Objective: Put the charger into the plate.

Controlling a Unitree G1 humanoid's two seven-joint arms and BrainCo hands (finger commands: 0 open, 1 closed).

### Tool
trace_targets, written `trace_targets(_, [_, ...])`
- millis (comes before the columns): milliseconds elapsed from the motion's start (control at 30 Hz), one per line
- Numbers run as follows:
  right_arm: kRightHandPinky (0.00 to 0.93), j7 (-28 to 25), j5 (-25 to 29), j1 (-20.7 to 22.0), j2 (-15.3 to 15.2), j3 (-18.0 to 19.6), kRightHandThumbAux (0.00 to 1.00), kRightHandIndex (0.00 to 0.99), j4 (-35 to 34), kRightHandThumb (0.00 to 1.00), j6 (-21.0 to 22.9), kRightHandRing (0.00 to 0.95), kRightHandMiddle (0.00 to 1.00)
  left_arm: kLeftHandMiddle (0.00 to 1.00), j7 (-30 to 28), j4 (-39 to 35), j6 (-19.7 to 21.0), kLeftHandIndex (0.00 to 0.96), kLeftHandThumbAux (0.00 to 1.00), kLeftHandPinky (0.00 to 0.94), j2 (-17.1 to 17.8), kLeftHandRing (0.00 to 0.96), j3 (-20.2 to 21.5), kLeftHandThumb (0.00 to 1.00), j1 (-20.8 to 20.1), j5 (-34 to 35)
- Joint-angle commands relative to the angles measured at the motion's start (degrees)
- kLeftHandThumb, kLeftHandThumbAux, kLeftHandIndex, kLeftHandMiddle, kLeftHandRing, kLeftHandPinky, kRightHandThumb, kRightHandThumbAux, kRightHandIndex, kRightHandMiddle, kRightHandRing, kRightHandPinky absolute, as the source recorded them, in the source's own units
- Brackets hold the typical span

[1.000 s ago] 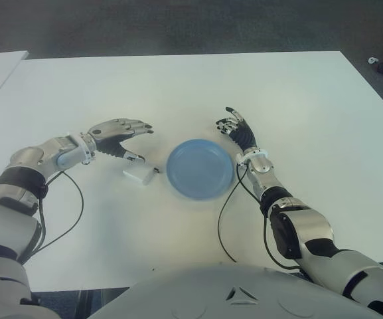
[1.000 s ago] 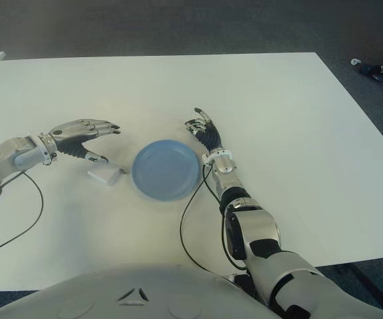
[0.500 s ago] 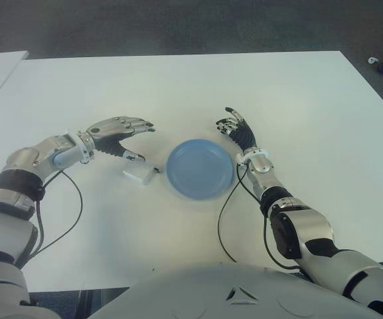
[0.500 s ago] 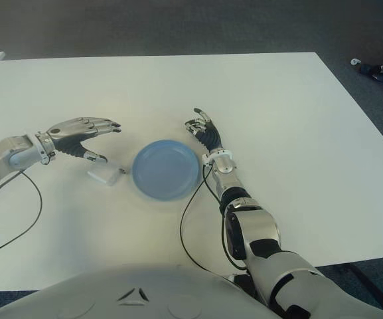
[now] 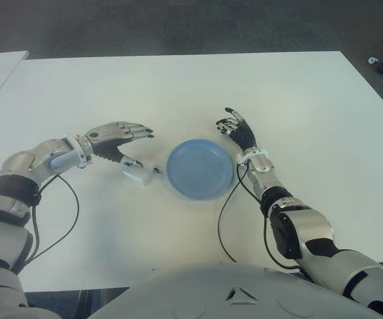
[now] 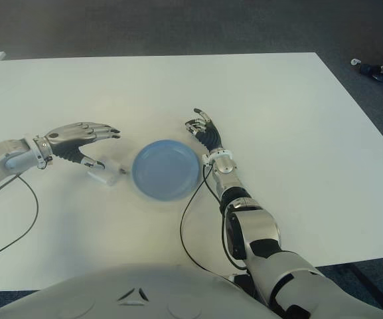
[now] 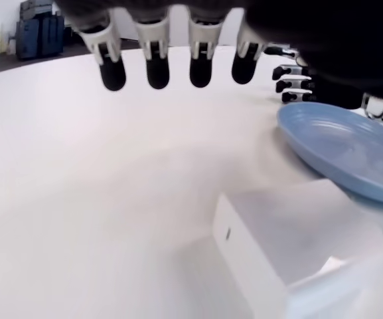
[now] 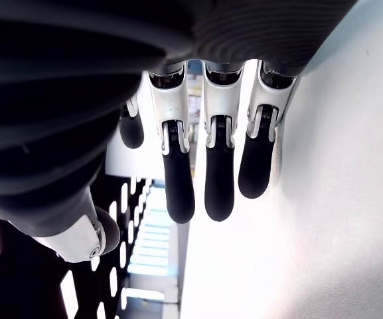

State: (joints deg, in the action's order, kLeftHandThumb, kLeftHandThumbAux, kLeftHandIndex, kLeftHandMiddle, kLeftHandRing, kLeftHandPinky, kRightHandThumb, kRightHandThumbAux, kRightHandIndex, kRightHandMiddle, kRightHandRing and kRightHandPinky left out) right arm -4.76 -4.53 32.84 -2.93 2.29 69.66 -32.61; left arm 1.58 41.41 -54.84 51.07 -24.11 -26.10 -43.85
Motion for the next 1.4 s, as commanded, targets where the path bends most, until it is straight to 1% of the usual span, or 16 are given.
trace_targets(33, [0.305, -0.07, -0.81, -3.90, -0.30, -0.43, 0.668, 0.111, 3.51, 0.000, 3.79, 0.392, 0.409, 0.000, 1.90, 0.52, -0.94, 0.000, 0.166, 0.000, 0.40, 0.000, -1.42, 0.401, -0.48, -3.83])
trace_targets(267, [0.297, 0.01, -1.21, -3.84, -0.63, -0.79, 0.672, 0.116, 3.54, 0.000, 3.98, 0.391, 0.411, 0.000, 4.30, 0.58, -2.02, 0.000, 0.168, 0.000, 0.52, 0.000, -3.03, 0.381, -1.37, -8.04])
trace_targets(500, [0.289, 0.04, -1.15, -3.80, -0.75, -0.95, 0.666, 0.111, 3.55, 0.000, 4.14, 0.392, 0.419, 0.000, 5.78, 0.46, -2.07, 0.000, 0.168, 0.000, 0.74, 0.000, -4.37, 0.345, -2.00, -11.14])
trace_targets(733, [0.288, 0.06, -1.06, -3.87, -0.80, -0.92, 0.650, 0.102, 3.51, 0.000, 4.09, 0.386, 0.413, 0.000, 9.41, 0.21, -0.29, 0.000, 0.166, 0.000, 0.82, 0.000, -6.01, 0.332, -1.49, -15.22])
trace_targets(1067, [0.299, 0.25, -1.03, -3.94, -0.84, -0.87, 0.655, 0.106, 3.46, 0.000, 3.98, 0.391, 0.415, 0.000, 13.17, 0.73, 1.75, 0.000, 0.167, 0.000, 0.77, 0.000, -8.38, 0.339, -1.99, -18.79])
trace_targets(1400, [0.249, 0.37, -0.86, -3.94, -0.76, -0.68, 0.642, 0.105, 3.53, 0.000, 3.99, 0.387, 0.416, 0.000, 16.91, 1.69, 4.31, 0.000, 0.155, 0.000, 0.57, 0.000, -11.44, 0.347, -2.35, -21.86])
